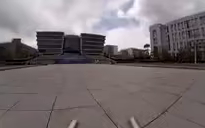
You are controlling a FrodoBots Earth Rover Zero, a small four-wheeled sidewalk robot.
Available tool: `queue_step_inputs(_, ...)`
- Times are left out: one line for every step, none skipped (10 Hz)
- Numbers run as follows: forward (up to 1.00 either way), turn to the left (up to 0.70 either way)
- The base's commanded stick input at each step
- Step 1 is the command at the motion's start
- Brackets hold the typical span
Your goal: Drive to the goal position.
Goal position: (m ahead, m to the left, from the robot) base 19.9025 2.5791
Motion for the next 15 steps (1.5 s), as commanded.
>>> queue_step_inputs(1.0, 0.0)
queue_step_inputs(1.0, 0.0)
queue_step_inputs(1.0, 0.0)
queue_step_inputs(1.0, 0.0)
queue_step_inputs(1.0, 0.0)
queue_step_inputs(1.0, 0.0)
queue_step_inputs(1.0, 0.0)
queue_step_inputs(1.0, 0.0)
queue_step_inputs(1.0, 0.0)
queue_step_inputs(1.0, 0.0)
queue_step_inputs(1.0, 0.0)
queue_step_inputs(1.0, 0.0)
queue_step_inputs(1.0, 0.0)
queue_step_inputs(1.0, 0.0)
queue_step_inputs(1.0, 0.0)
